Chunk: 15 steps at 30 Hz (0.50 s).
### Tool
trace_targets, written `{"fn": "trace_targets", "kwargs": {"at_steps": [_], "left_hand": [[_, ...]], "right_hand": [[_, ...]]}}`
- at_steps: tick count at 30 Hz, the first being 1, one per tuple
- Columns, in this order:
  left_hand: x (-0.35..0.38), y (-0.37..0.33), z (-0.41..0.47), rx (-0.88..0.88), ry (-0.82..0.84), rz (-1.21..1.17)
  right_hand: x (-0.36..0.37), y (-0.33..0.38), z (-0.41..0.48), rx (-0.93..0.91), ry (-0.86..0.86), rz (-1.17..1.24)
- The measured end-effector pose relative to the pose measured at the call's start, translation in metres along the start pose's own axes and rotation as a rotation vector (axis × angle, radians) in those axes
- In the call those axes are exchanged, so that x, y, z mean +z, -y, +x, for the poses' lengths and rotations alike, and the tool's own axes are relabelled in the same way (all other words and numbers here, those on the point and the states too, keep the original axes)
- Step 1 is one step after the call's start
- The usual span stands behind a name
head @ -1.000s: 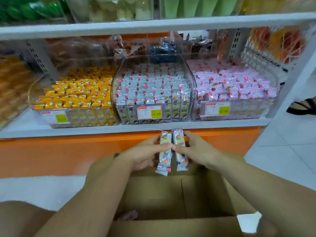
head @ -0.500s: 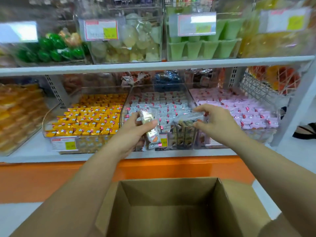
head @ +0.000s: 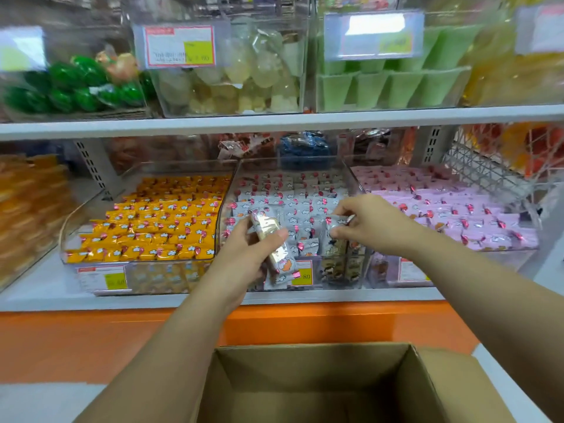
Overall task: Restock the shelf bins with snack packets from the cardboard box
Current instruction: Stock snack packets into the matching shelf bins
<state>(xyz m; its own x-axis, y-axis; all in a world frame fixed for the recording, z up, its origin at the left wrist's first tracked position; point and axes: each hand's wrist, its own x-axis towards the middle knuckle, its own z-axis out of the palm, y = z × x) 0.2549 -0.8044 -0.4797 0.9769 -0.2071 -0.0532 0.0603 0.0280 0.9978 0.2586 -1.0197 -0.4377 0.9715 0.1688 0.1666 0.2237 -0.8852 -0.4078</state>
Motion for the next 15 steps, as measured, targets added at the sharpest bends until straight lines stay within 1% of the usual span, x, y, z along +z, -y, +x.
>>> {"fn": "trace_targets", "kwargs": {"at_steps": [8, 15], "left_hand": [[0.004, -0.002, -0.007, 0.014, -0.023, 0.008], [0.002, 0.001, -0.01, 0.02, -0.026, -0.044]], "right_hand": [[0.018, 0.004, 0.0, -0.019, -0.034, 0.016], [0.021, 0.004, 0.001, -0.025, 0.019, -0.022]]}}
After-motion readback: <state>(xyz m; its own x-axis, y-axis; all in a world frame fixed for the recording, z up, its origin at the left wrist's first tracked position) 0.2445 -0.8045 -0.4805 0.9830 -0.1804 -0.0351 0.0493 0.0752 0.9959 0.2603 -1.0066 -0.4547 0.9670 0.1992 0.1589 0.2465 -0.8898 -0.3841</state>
